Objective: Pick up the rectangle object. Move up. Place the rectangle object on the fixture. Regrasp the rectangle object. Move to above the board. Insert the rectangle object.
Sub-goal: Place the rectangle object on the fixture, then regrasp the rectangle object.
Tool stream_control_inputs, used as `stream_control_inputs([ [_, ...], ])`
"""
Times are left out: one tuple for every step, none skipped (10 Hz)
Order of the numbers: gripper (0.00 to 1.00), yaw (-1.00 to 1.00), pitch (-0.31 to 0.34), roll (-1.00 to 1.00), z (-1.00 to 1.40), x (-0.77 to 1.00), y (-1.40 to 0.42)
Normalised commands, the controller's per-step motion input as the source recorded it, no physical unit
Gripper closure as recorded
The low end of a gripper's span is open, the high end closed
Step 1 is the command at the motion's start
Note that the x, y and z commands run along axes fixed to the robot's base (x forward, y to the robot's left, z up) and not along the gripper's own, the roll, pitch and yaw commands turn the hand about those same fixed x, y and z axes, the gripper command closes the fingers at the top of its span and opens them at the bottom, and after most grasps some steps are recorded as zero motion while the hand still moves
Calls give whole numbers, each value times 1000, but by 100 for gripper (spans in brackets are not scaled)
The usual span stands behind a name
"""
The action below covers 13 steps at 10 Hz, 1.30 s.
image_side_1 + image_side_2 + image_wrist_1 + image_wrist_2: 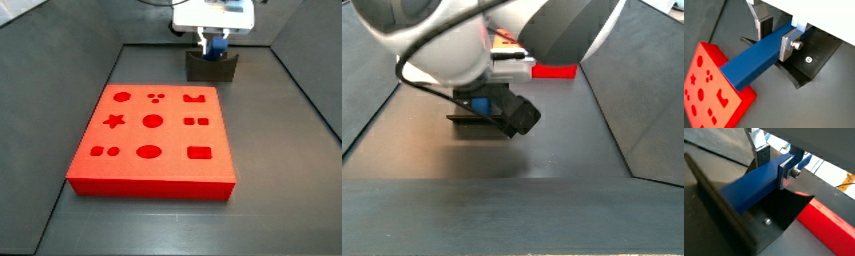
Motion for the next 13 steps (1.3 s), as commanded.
stream_control_inputs([
  [100, -112, -36, -131, -298, 78, 73],
  [100, -101, -47, -119, -278, 74, 90],
  [100, -79, -49, -118, -273, 73, 93],
  [100, -67, -49, -118, -273, 72, 92],
  [0, 0, 0, 0, 0, 0, 0],
  [0, -11, -24, -11, 1000, 0, 0],
  [0, -2, -19, -6, 1000, -8, 3],
  [0, 15, -7, 21, 1000, -29, 2],
  [0, 23, -1, 35, 1000, -32, -3],
  [0, 30, 24, 53, 1000, -41, 0],
  [0, 31, 39, 53, 895, -41, 2],
  [0, 22, 66, 52, 666, -31, 4],
  [0, 15, 80, 53, 486, -25, 5],
])
